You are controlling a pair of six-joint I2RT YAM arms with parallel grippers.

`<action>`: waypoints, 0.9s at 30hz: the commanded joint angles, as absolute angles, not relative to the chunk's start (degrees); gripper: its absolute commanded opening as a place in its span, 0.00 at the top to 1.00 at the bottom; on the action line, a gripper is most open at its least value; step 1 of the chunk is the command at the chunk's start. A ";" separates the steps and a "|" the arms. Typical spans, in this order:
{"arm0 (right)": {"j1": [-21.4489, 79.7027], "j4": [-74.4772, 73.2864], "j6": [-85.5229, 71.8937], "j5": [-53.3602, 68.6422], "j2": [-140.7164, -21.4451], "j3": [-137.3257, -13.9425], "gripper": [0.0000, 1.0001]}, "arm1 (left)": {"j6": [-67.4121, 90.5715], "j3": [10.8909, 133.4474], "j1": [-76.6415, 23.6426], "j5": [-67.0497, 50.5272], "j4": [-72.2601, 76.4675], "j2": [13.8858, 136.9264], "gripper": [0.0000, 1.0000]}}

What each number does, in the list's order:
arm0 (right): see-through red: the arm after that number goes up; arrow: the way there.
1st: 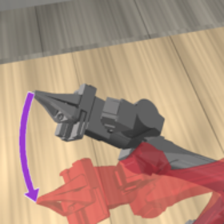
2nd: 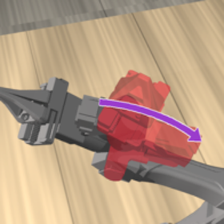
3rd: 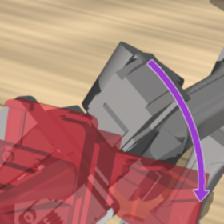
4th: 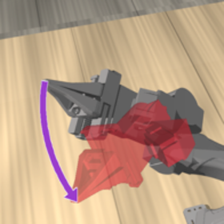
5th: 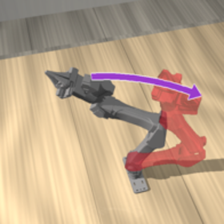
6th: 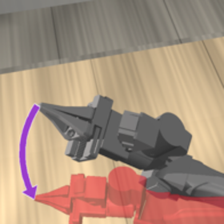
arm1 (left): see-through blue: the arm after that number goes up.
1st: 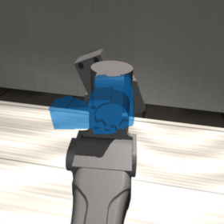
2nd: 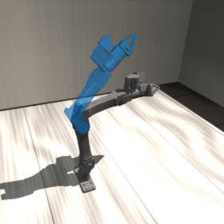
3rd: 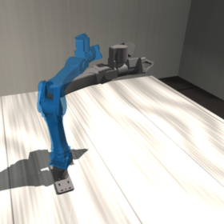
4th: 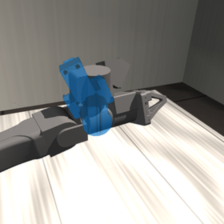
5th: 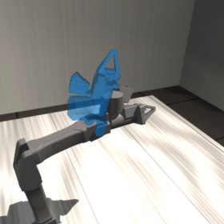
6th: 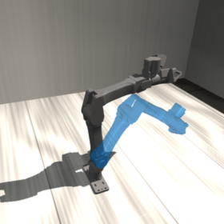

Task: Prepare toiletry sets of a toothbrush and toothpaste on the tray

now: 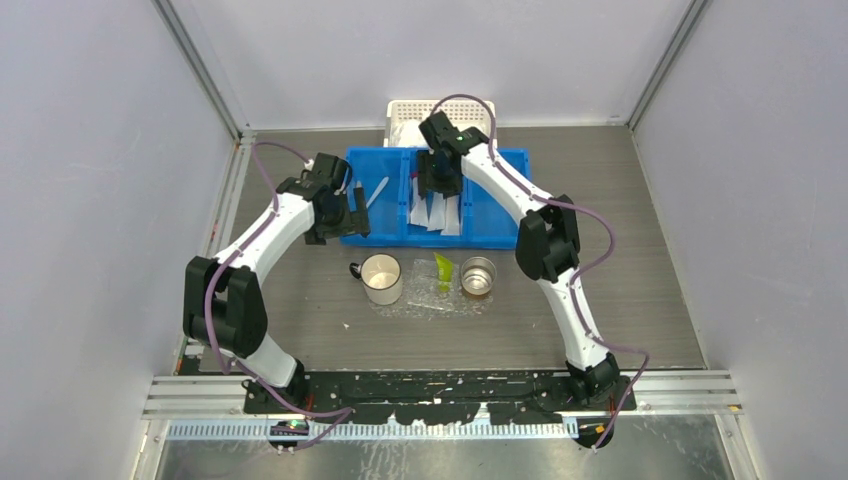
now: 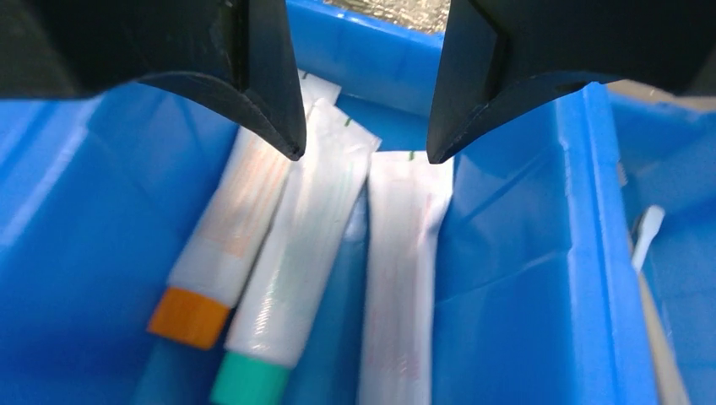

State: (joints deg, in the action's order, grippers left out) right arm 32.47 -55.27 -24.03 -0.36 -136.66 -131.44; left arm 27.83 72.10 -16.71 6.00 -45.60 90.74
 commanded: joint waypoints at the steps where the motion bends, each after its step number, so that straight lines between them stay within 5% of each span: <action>1: 32.43 -54.53 -25.77 -10.18 -137.06 -133.65 0.40 | 27.54 72.56 -16.10 6.14 -43.62 88.16 0.00; 18: 32.78 -55.01 -30.56 -10.58 -144.89 -133.98 0.45 | 27.42 71.28 -15.82 5.04 -42.94 86.74 0.00; 24: 32.87 -54.34 -30.40 -10.36 -145.19 -132.51 0.82 | 27.41 71.45 -15.73 4.83 -42.97 86.69 0.00; 27: 32.92 -51.67 -29.15 -10.37 -141.32 -129.65 0.83 | 27.29 71.43 -15.65 5.01 -42.97 86.44 0.00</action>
State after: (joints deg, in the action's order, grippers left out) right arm 32.99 -53.08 -30.20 -8.80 -144.51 -133.01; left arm 27.83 71.66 -16.29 5.39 -44.73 88.62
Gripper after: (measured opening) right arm 0.209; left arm 0.996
